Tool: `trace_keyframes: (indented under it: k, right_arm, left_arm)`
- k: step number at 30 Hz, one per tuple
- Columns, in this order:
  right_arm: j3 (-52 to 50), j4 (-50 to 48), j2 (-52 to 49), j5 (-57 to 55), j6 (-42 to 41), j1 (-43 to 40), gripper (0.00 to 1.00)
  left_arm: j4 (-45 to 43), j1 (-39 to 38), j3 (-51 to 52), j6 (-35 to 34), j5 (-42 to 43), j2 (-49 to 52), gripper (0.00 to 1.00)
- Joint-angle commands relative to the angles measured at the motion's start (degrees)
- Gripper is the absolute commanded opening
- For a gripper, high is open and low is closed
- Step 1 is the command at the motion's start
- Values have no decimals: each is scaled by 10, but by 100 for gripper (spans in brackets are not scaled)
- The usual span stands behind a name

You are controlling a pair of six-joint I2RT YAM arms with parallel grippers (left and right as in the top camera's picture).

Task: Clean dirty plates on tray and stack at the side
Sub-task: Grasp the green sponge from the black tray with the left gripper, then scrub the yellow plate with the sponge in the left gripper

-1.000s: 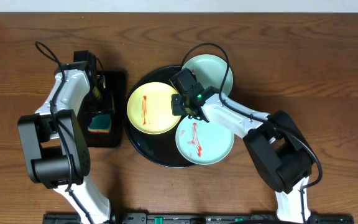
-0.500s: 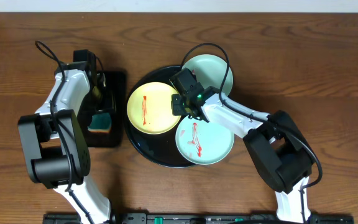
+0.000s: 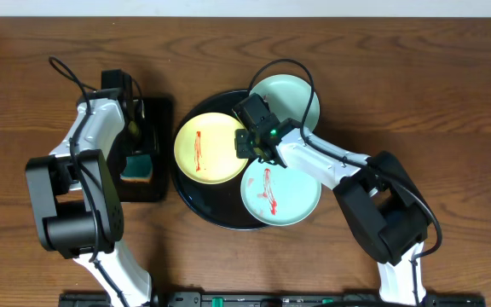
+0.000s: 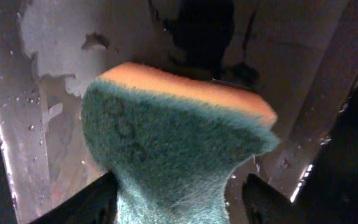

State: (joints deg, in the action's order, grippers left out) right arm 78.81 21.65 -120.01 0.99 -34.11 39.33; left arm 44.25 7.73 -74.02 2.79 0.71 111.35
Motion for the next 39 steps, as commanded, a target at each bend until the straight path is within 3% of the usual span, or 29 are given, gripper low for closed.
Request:
trace_keyframes:
  k: [1,8,20,22,23,32,39]
  right_arm:
    - [2,6,-19,1,5,7,3]
    - [2,6,-19,-3,5,7,4]
    - [2,4,-19,-4,5,7,5]
    - [2,4,-19,-4,5,7,4]
    - [2,5,-19,-4,5,7,4]
    - [2,4,-19,7,21,7,1]
    - [2,4,-19,42,27,3,1]
  left_arm:
    - [1,4,10,-14,-22,12,62]
    - [2,3,10,-36,-29,12,46]
    - [-14,3,47,-57,-29,14,42]
    - [-16,3,48,-57,-29,14,14]
    - [-16,3,47,-57,-29,14,8]
    - [32,3,-7,-79,-10,-5,7]
    - [77,-1,-43,-69,135,-64,8]
